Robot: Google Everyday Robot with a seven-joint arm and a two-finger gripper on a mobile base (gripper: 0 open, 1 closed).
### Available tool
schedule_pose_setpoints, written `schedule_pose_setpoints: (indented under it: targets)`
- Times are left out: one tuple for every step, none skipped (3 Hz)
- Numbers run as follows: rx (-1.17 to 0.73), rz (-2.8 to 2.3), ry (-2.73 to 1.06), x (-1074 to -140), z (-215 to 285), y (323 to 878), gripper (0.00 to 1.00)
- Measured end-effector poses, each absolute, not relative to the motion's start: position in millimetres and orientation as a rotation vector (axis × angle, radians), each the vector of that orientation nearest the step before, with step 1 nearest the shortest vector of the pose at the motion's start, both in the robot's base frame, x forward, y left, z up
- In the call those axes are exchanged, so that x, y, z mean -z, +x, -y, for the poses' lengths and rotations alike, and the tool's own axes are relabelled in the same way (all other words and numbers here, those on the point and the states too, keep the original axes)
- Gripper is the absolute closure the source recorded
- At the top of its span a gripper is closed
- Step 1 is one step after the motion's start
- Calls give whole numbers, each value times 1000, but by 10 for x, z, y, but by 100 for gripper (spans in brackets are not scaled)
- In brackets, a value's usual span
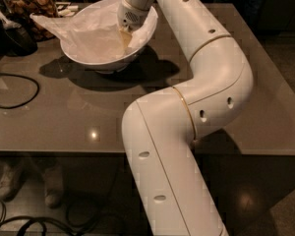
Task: Pick apple from white bowl
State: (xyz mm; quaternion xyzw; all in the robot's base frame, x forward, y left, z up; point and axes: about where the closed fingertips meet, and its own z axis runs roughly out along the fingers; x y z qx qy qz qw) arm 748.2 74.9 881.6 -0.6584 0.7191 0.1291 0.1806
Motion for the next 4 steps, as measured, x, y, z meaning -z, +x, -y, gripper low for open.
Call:
schedule_pose_setpoints:
  targets:
    - [-365,-2031,-1860,-8816,-749,7482,36]
    - [-365,-2031,-1860,-8816,-749,7482,12]
    - [-365,-2031,-1860,-8816,-749,7482,0]
    - [-365,-2031,-1860,-8816,-750,7482,1]
